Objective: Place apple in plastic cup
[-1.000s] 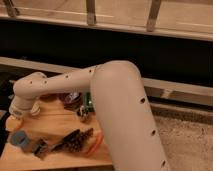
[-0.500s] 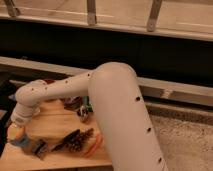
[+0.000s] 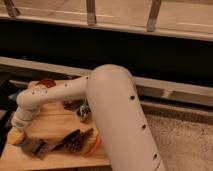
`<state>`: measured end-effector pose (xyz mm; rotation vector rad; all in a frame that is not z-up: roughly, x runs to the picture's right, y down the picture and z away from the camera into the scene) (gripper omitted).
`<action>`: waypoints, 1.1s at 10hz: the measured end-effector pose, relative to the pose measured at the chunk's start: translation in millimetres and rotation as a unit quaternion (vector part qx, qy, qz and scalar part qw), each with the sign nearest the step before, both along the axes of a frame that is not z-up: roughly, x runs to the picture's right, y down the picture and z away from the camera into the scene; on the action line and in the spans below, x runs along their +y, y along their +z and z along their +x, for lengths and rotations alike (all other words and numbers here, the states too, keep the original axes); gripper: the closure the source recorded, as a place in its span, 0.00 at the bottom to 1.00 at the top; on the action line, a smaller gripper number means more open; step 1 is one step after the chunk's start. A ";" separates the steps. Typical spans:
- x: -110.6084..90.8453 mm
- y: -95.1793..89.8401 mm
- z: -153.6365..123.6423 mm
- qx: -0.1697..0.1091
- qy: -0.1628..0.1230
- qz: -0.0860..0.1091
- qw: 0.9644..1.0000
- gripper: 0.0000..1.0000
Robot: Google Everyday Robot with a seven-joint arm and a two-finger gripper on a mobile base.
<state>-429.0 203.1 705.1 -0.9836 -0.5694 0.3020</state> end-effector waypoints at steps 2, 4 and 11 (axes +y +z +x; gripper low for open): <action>-0.5 -0.7 3.0 0.006 -0.001 0.000 1.000 0.22; -5.9 -3.7 5.4 0.012 -0.001 0.006 1.000 0.22; -47.6 -6.4 18.1 0.068 0.018 0.068 0.995 0.22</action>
